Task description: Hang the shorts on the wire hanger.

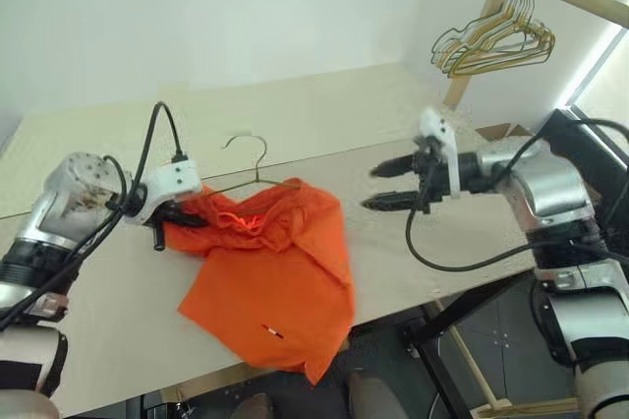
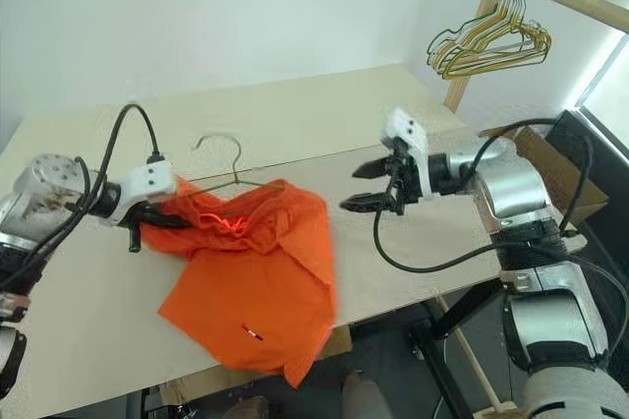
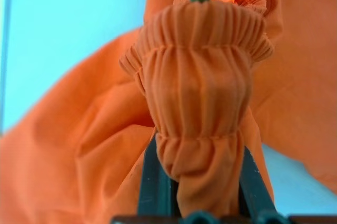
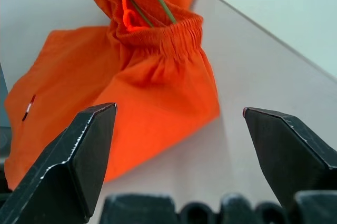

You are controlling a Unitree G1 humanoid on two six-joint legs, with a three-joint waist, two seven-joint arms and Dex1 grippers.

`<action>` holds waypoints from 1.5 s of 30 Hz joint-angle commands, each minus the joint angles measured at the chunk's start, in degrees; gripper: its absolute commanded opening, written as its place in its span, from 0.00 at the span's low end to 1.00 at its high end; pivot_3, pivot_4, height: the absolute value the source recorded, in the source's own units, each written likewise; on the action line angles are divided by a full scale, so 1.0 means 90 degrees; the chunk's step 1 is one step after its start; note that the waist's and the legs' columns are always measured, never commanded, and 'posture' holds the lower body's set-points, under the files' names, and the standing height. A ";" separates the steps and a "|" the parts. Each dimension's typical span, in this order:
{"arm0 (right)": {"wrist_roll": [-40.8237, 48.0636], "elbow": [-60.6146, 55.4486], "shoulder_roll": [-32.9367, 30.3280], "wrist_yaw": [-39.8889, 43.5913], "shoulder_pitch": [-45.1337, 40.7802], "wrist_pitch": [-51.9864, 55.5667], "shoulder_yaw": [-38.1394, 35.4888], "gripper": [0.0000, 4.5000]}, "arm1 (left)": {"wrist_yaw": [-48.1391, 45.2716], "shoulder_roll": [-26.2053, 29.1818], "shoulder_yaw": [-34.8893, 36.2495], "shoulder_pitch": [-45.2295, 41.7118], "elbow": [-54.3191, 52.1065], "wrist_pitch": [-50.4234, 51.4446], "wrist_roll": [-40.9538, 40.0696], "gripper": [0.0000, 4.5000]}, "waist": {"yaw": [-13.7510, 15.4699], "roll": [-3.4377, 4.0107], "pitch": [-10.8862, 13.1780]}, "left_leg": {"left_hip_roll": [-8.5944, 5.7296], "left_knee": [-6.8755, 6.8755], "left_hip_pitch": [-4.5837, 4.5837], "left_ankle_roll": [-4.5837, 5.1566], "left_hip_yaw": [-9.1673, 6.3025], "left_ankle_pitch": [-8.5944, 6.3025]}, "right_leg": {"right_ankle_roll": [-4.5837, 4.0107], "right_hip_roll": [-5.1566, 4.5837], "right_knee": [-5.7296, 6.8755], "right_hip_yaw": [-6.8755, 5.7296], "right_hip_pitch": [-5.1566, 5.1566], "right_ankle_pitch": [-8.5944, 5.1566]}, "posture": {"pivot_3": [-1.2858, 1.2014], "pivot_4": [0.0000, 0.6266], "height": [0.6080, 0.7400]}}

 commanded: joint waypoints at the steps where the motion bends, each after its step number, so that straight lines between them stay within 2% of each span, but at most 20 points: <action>1: -0.0241 -0.0596 0.0119 -0.0301 -0.0649 0.0836 0.0459 0.99 | -0.0127 -0.0089 0.0184 -0.0395 -0.0226 0.0064 -0.0085 0.00 | -0.0022 0.0000 0.0000 | 0.0000 0.0000 -0.0001 0.0000 0.0000 0.0000 | 0.0000 0.0002 0.0000 0.0000 -0.0001 0.0000 | 0.46 0.04 1.00; 5: -0.0707 -0.0656 0.0254 -0.0646 -0.1242 0.1184 0.0995 0.99 | -0.0185 -0.0197 0.0157 -0.0538 -0.0308 0.0094 -0.0048 0.00 | -0.0034 0.0002 -0.0001 | -0.0003 0.0000 0.0000 -0.0001 0.0001 0.0000 | 0.0000 0.0003 0.0006 0.0001 -0.0007 0.0000 | 0.46 0.04 1.00; 8: -0.1113 -0.0499 0.0328 -0.0771 -0.1422 0.0930 0.1369 0.99 | -0.0181 -0.0264 0.0154 -0.0578 -0.0344 0.0120 -0.0029 0.00 | -0.0052 0.0002 -0.0001 | -0.0005 0.0001 -0.0001 -0.0001 -0.0001 0.0000 | 0.0000 0.0002 0.0006 0.0001 -0.0006 0.0000 | 0.46 0.04 1.00; 12: -0.1254 -0.0278 0.0373 -0.0416 -0.1522 0.0650 0.1699 0.99 | -0.0170 -0.0303 0.0166 -0.0591 -0.0365 0.0111 -0.0017 0.00 | -0.0069 0.0002 -0.0001 | -0.0010 0.0002 -0.0003 -0.0001 -0.0001 0.0001 | 0.0000 0.0000 0.0006 0.0000 -0.0006 0.0000 | 0.46 0.04 1.00; 15: -0.1678 0.0303 0.0653 -0.0509 -0.1561 0.0202 0.2082 0.99 | -0.0159 -0.0323 0.0184 -0.0593 -0.0389 0.0107 -0.0025 0.00 | -0.0146 0.0002 -0.0002 | -0.0009 0.0003 -0.0001 -0.0001 -0.0001 0.0001 | 0.0000 0.0001 0.0006 0.0000 -0.0005 0.0000 | 0.46 0.04 1.00; 22: -0.2122 0.1527 0.1220 -0.0416 -0.1866 -0.0508 0.2127 0.99 | -0.0169 -0.0299 0.0262 -0.0455 -0.0650 0.0177 -0.0093 0.00 | -0.0225 0.0002 -0.0001 | -0.0009 0.0002 0.0000 -0.0008 -0.0003 0.0005 | 0.0000 0.0002 0.0011 0.0001 -0.0008 0.0000 | 0.47 0.05 1.00; 25: -0.2157 0.1740 0.1253 -0.0052 -0.1964 -0.0801 0.2156 0.99 | -0.0170 -0.0266 0.0294 -0.0391 -0.0746 0.0195 -0.0116 0.00 | -0.0245 0.0002 -0.0001 | -0.0008 0.0001 0.0001 -0.0011 -0.0005 0.0006 | 0.0000 0.0002 0.0012 0.0001 -0.0008 0.0000 | 0.47 0.05 1.00; 28: -0.2142 0.1741 0.1176 0.0430 -0.1992 -0.1099 0.2193 0.87 | -0.0186 -0.0249 0.0329 -0.0398 -0.0754 0.0184 -0.0109 0.00 | -0.0248 0.0002 -0.0001 | -0.0008 0.0001 0.0001 -0.0008 -0.0008 0.0005 | 0.0000 0.0002 0.0014 0.0001 -0.0007 0.0000 | 0.47 0.05 1.00; 31: -0.2203 0.1765 0.1128 0.0784 -0.1987 -0.1342 0.2227 0.64 | -0.0196 -0.0242 0.0340 -0.0433 -0.0731 0.0154 -0.0099 0.00 | -0.0249 0.0002 -0.0001 | -0.0009 0.0002 0.0001 -0.0008 -0.0009 0.0005 | 0.0000 0.0002 0.0017 0.0000 -0.0008 0.0000 | 0.47 0.05 1.00; 39: -0.2488 0.2084 0.1247 0.0987 -0.1953 -0.1687 0.2205 0.02 | -0.0279 -0.0268 0.0364 -0.0589 -0.0570 -0.0006 -0.0119 0.00 | -0.0249 0.0002 -0.0001 | -0.0009 0.0002 0.0001 -0.0009 -0.0009 0.0005 | 0.0000 0.0002 0.0022 0.0000 -0.0009 0.0000 | 0.47 0.04 1.00; 45: -0.2410 0.2028 0.1195 0.1263 -0.1890 -0.1708 0.2062 0.00 | -0.0560 -0.0277 0.0610 -0.0454 -0.0491 -0.0514 -0.0457 0.00 | -0.0249 0.0003 -0.0002 | -0.0006 0.0003 0.0001 -0.0011 -0.0010 0.0006 | 0.0000 -0.0001 0.0024 0.0000 -0.0009 0.0000 | 0.47 0.03 1.00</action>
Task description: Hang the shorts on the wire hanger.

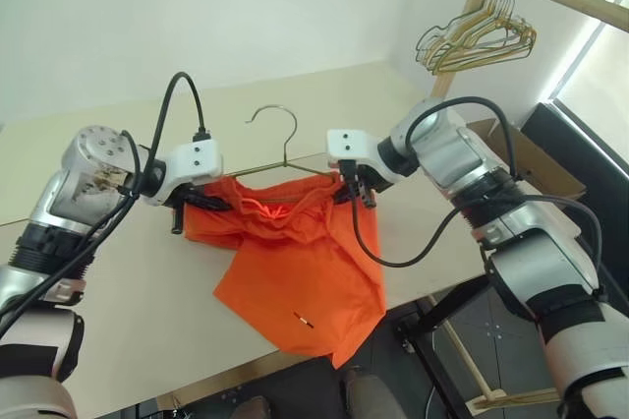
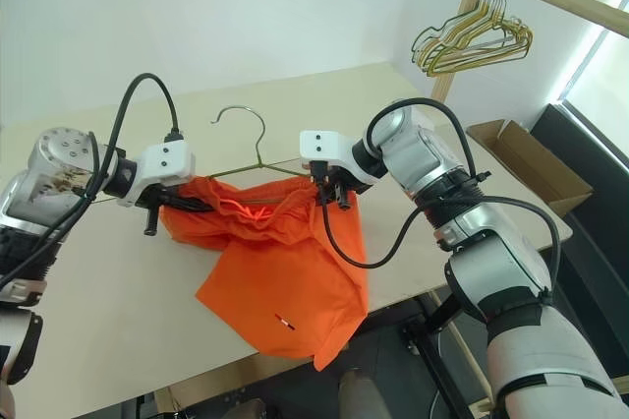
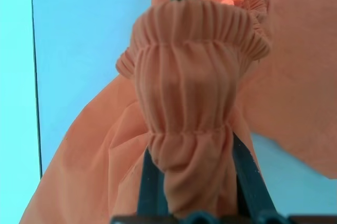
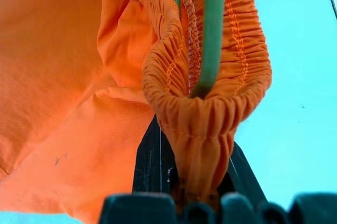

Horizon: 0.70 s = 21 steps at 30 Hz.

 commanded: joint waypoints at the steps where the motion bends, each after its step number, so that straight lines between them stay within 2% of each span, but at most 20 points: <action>1: 0.0125 -0.0154 -0.0098 0.0355 -0.0048 -0.0001 -0.0257 0.00 | -0.0253 0.0035 0.0578 -0.0071 -0.0013 -0.0530 -0.0529 0.07 | -0.0001 0.0000 0.0000 | 0.0002 0.0000 0.0000 -0.0001 0.0000 0.0001 | 0.0000 -0.0002 0.0000 0.0000 0.0000 0.0000 | 0.47 0.03 1.00; 4: 0.0325 -0.0340 -0.0221 0.0646 0.0017 0.0137 -0.0414 0.00 | -0.0516 -0.0002 0.0815 -0.0071 0.0001 -0.0513 -0.0946 0.25 | -0.0003 0.0000 0.0000 | 0.0003 0.0000 -0.0003 -0.0024 -0.0002 0.0014 | 0.0000 -0.0004 -0.0001 -0.0002 -0.0002 0.0000 | 0.47 0.02 1.00; 9: 0.0647 -0.0850 -0.0616 0.0973 0.0313 0.0847 -0.0610 0.00 | -0.0290 -0.0087 0.1062 -0.0288 0.0393 -0.0464 -0.1032 0.60 | 0.0011 -0.0002 -0.0013 | -0.0002 0.0002 -0.0002 -0.0031 -0.0008 0.0018 | 0.0000 -0.0014 0.0002 -0.0012 0.0002 0.0000 | 0.47 0.00 1.00; 14: 0.0990 -0.1438 -0.1227 0.0980 0.0768 0.1807 -0.0856 0.00 | -0.0155 0.0168 0.1358 -0.0421 0.0828 -0.0492 -0.1020 0.98 | 0.0043 -0.0002 -0.0014 | -0.0010 0.0006 -0.0003 -0.0014 -0.0008 0.0008 | 0.0001 -0.0021 0.0003 -0.0015 0.0003 0.0000 | 0.47 0.01 1.00; 17: 0.1324 -0.2035 -0.1758 0.0789 0.1212 0.2731 -0.1193 0.00 | 0.0581 0.0086 0.1889 -0.0457 0.0760 -0.0256 -0.1182 0.99 | 0.0085 -0.0002 -0.0014 | -0.0009 0.0004 -0.0007 -0.0012 -0.0009 0.0007 | 0.0002 -0.0022 0.0003 -0.0018 -0.0001 0.0000 | 0.47 0.02 1.00; 21: 0.1737 -0.2720 -0.2186 0.0098 0.1741 0.4232 -0.1840 0.00 | 0.1378 -0.0309 0.2773 -0.0557 -0.0229 0.1320 -0.2329 0.99 | 0.0131 -0.0002 -0.0013 | -0.0011 0.0010 -0.0009 0.0002 -0.0009 -0.0001 | 0.0005 -0.0030 0.0000 -0.0020 0.0003 -0.0002 | 0.46 0.04 1.00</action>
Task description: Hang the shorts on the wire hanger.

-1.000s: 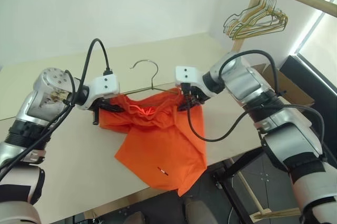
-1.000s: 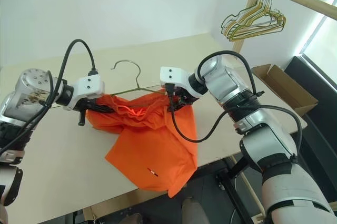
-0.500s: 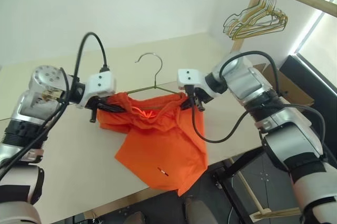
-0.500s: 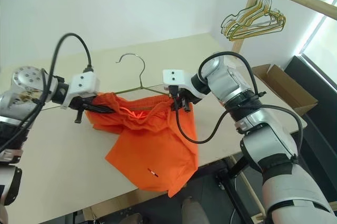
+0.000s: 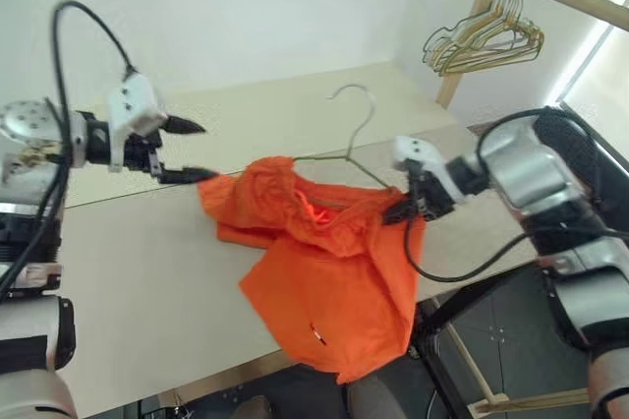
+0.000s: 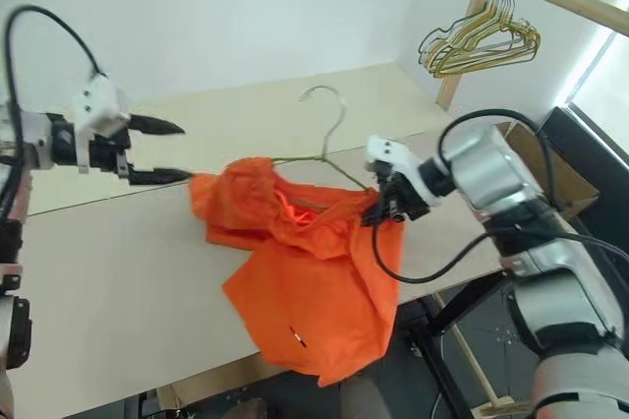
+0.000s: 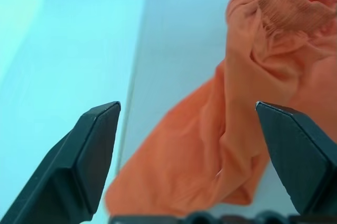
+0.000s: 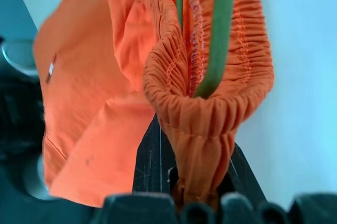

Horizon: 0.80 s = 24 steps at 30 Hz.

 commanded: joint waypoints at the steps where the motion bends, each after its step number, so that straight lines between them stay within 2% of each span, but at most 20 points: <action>1: 0.0387 -0.0748 -0.0214 -0.0765 0.0199 0.1422 -0.0838 0.00 | 0.0758 -0.0300 0.0894 -0.0181 -0.1245 0.1509 -0.1304 0.99 | 0.0014 0.0000 0.0000 | 0.0000 0.0001 0.0000 0.0001 0.0000 0.0000 | 0.0001 0.0000 0.0000 0.0000 0.0002 0.0000 | 0.45 0.05 1.00; 6: 0.0027 -0.1058 0.0131 -0.2845 0.0492 0.3381 -0.2063 0.00 | 0.1805 -0.0932 0.1572 0.0290 -0.2932 0.2911 -0.2755 0.99 | 0.0020 0.0000 0.0000 | 0.0002 0.0002 0.0014 0.0002 0.0002 -0.0001 | 0.0004 -0.0001 0.0004 0.0008 0.0016 -0.0001 | 0.43 0.07 1.00; 11: -0.0207 -0.0744 0.0360 -0.4378 0.0555 0.4195 -0.3183 0.00 | 0.2832 -0.1591 0.1841 0.0487 -0.3664 0.3723 -0.3926 0.99 | -0.0040 0.0001 0.0000 | 0.0000 0.0002 0.0021 0.0000 0.0010 0.0000 | 0.0004 -0.0003 0.0007 0.0021 0.0021 -0.0001 | 0.40 0.08 1.00; 17: 0.0061 -0.0288 0.0234 -0.5630 0.0431 0.4199 -0.4025 0.00 | 0.3294 -0.1830 0.1695 0.0711 -0.3932 0.3680 -0.4282 0.99 | -0.0286 0.0001 0.0000 | -0.0003 0.0000 0.0028 0.0001 0.0022 0.0000 | 0.0006 -0.0003 0.0002 0.0029 0.0029 0.0000 | 0.39 0.09 1.00; 24: -0.0064 0.1096 0.0371 -0.7511 -0.0721 0.4199 -0.5303 0.00 | 0.3359 -0.1789 0.1477 0.0687 -0.3794 0.3486 -0.4297 0.99 | -0.0724 0.0006 0.0004 | -0.0005 -0.0005 0.0051 0.0002 0.0030 -0.0001 | 0.0007 -0.0003 -0.0030 0.0038 0.0058 0.0000 | 0.38 0.11 1.00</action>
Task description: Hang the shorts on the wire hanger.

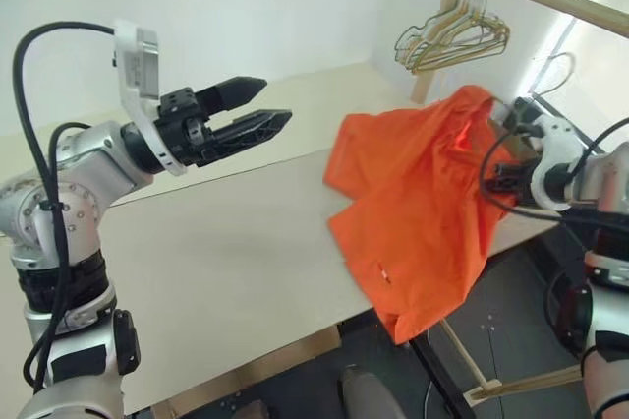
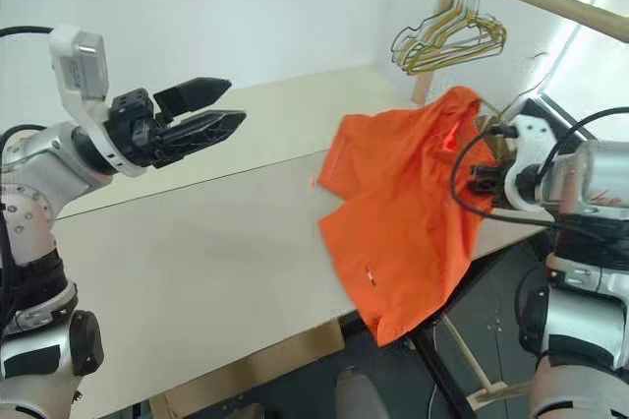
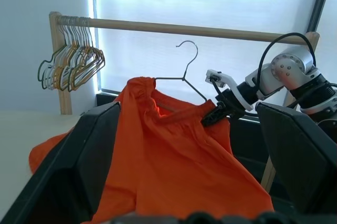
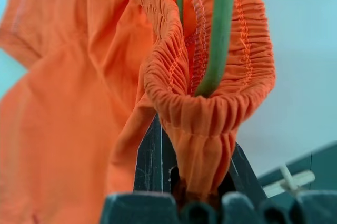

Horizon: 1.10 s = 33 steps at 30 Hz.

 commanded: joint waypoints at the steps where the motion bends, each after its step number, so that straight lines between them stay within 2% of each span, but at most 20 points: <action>1: -0.0229 0.0672 0.0000 -0.1033 -0.0869 0.0050 -0.0955 0.00 | -0.0053 0.0065 -0.0096 -0.0108 -0.0024 -0.0262 -0.0022 0.99 | -0.0113 0.0002 0.0003 | 0.0000 -0.0004 0.0013 0.0001 0.0001 0.0000 | 0.0000 0.0000 -0.0005 0.0000 0.0017 0.0000 | 0.38 0.11 1.00; 4: -0.0539 0.1155 0.0096 -0.1809 -0.1533 0.0050 -0.1644 0.00 | -0.0086 0.0107 -0.0150 -0.0104 0.0018 -0.0330 -0.0027 0.99 | -0.0247 0.0006 0.0006 | 0.0003 -0.0046 0.0083 0.0010 0.0003 -0.0006 | 0.0004 0.0001 -0.0055 -0.0001 0.0094 0.0001 | 0.38 0.11 1.00; 11: -0.1103 0.1683 0.0252 -0.2960 -0.2510 0.0005 -0.2962 0.00 | -0.0162 0.0225 -0.0238 -0.0058 0.0039 -0.0420 -0.0014 0.99 | -0.0443 0.0008 0.0007 | 0.0003 -0.0046 0.0082 0.0014 0.0005 -0.0008 | 0.0012 0.0002 -0.0062 0.0000 0.0102 0.0005 | 0.38 0.10 1.00; 17: -0.1316 0.2287 0.0414 -0.4087 -0.2872 -0.0579 -0.4095 0.00 | -0.0196 0.0313 -0.0265 -0.0065 0.0043 -0.0448 -0.0001 0.99 | -0.0464 0.0009 0.0008 | 0.0004 -0.0049 0.0094 0.0018 0.0005 -0.0010 | 0.0015 0.0003 -0.0075 -0.0001 0.0138 0.0007 | 0.38 0.09 1.00; 22: -0.1278 0.2424 0.0518 -0.4778 -0.2826 -0.0966 -0.4406 0.00 | -0.0197 0.0395 -0.0279 -0.0050 0.0022 -0.0455 -0.0003 0.99 | -0.0461 0.0008 0.0008 | 0.0004 -0.0059 0.0151 0.0029 0.0007 -0.0018 | 0.0020 0.0002 -0.0098 -0.0002 0.0184 0.0005 | 0.39 0.08 1.00; 32: -0.0825 0.3073 0.0290 -0.5477 -0.2624 -0.2270 -0.4494 0.00 | -0.0179 0.0502 -0.0297 0.0001 -0.0077 -0.0488 0.0001 0.99 | -0.0456 0.0009 0.0008 | 0.0004 -0.0061 0.0151 0.0032 0.0011 -0.0020 | 0.0025 0.0001 -0.0103 0.0002 0.0185 0.0007 | 0.39 0.04 1.00; 33: -0.0789 0.3116 0.0284 -0.5469 -0.2584 -0.2291 -0.4387 0.07 | -0.0173 0.0511 -0.0290 0.0005 -0.0095 -0.0484 -0.0009 1.00 | -0.0455 0.0009 0.0008 | 0.0004 -0.0061 0.0150 0.0032 0.0011 -0.0020 | 0.0025 0.0002 -0.0103 0.0002 0.0185 0.0007 | 0.39 0.04 1.00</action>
